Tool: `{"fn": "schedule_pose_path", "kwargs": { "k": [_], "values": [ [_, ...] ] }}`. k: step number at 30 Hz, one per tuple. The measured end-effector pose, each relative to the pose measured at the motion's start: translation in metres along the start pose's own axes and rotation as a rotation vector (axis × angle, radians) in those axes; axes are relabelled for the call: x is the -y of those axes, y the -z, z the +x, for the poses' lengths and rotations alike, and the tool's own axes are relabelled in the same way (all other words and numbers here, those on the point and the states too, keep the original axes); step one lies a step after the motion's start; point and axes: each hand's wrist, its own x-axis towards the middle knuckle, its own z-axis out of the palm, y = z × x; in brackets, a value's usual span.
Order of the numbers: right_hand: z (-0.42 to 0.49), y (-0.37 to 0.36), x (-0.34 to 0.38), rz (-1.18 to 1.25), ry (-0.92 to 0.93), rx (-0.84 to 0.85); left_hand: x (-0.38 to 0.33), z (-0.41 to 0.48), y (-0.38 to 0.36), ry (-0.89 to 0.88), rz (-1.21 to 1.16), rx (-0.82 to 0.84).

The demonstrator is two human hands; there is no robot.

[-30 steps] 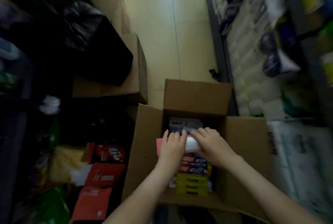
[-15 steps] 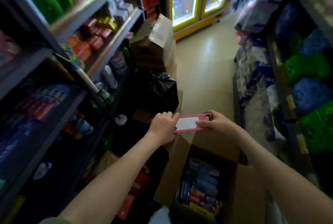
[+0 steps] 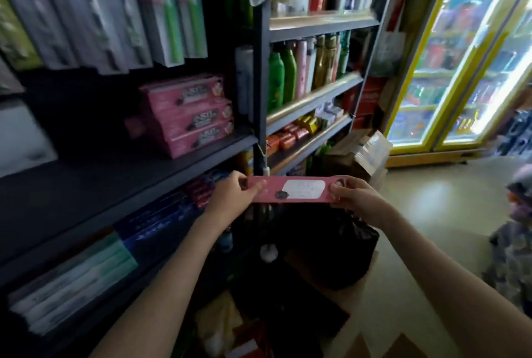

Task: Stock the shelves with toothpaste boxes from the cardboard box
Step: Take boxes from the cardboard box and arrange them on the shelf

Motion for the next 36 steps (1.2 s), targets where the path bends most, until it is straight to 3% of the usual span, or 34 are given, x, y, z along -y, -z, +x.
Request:
{"fn": "schedule_pose_path", "kwargs": {
  "k": [5, 9, 16, 23, 28, 36],
  "values": [
    [0.051, -0.076, 0.056, 0.047, 0.169, 0.085, 0.023, 0.005, 0.062, 0.045, -0.157, -0.285],
    [0.091, -0.134, 0.093, -0.01, 0.316, 0.046, 0.036, 0.017, 0.104, 0.019, -0.198, -0.458],
    [0.163, -0.206, 0.139, -0.023, 0.381, -0.005, 0.044, 0.072, 0.14, 0.037, -0.198, -0.769],
    [0.217, -0.216, 0.15, -0.132, 0.357, 0.029, 0.053, 0.124, 0.121, 0.16, -0.212, -0.69],
    [0.235, -0.219, 0.15, -0.133, 0.336, 0.121, 0.064, 0.147, 0.109, 0.131, -0.21, -0.755],
    [0.25, -0.22, 0.142, -0.026, 0.305, 0.099, 0.075, 0.153, 0.095, 0.082, -0.285, -0.716]
  ]
}}
